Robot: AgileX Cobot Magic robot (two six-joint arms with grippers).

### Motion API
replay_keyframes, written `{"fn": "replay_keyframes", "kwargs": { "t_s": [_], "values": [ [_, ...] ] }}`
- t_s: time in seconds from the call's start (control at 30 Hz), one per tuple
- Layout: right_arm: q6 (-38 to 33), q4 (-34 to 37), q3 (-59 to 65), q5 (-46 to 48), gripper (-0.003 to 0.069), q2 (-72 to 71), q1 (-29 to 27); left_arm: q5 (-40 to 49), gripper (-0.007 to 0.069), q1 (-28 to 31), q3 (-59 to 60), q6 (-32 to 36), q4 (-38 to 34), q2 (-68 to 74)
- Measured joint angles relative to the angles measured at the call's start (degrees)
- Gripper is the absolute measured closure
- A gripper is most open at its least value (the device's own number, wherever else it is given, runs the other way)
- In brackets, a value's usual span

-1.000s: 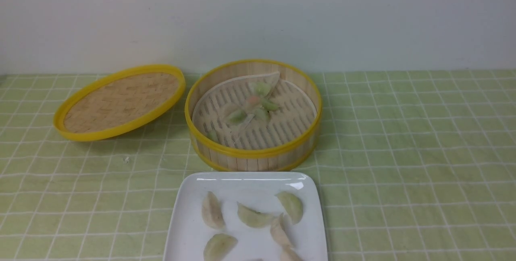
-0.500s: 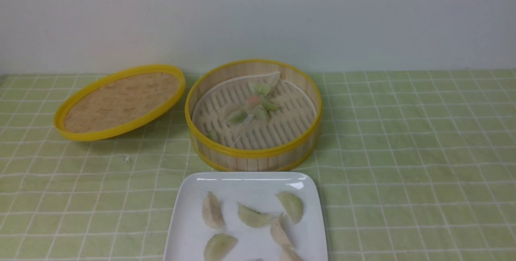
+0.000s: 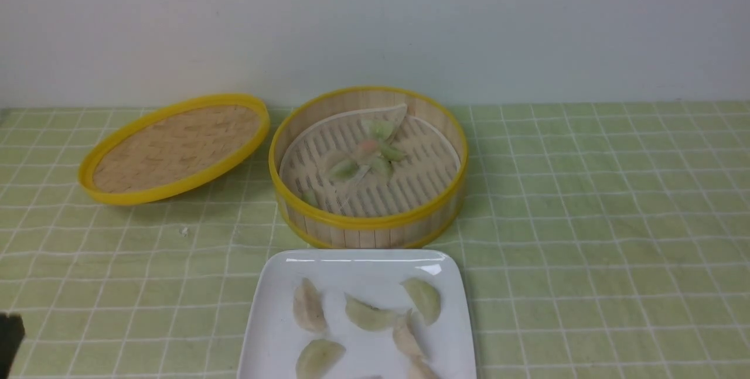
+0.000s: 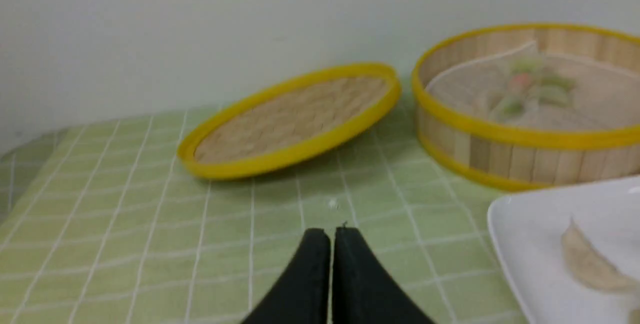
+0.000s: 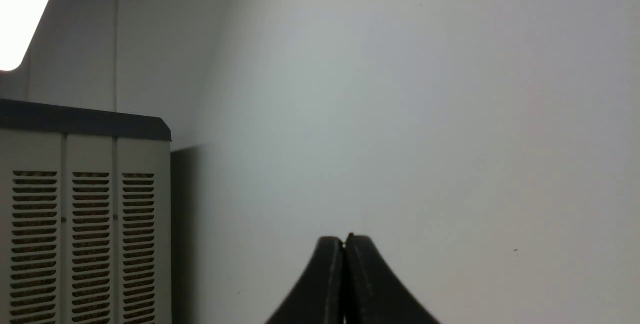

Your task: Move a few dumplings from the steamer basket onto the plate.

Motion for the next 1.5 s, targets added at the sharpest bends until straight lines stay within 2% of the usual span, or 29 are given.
{"fn": "replay_keyframes", "kwargs": {
  "t_s": [0.07, 0.2, 1.27, 1.37, 1.5],
  "values": [
    [0.0, 0.0, 0.0, 0.0, 0.0673, 0.0, 0.0, 0.72, 0.0631, 0.96, 4.92, 0.14, 0.0, -3.32],
    [0.0, 0.0, 0.05, -0.01, 0.0673, 0.0, 0.0, 4.86, 0.0631, 1.03, 5.93, 0.2, 0.06, -4.77],
    [1.45, 0.27, 0.21, 0.8, 0.0673, 0.0, 0.0, 4.93, 0.0631, 1.03, 5.93, 0.2, 0.01, -4.8],
    [-0.29, 3.28, 0.21, 1.17, 0.0673, 0.0, 0.0, 4.93, 0.0631, 1.03, 5.93, 0.2, 0.01, -4.8],
    [-10.23, 14.45, 1.06, 2.79, 0.0673, 0.0, 0.0, 4.93, 0.0631, 1.03, 5.93, 0.2, 0.01, -4.8]
  ]
}}
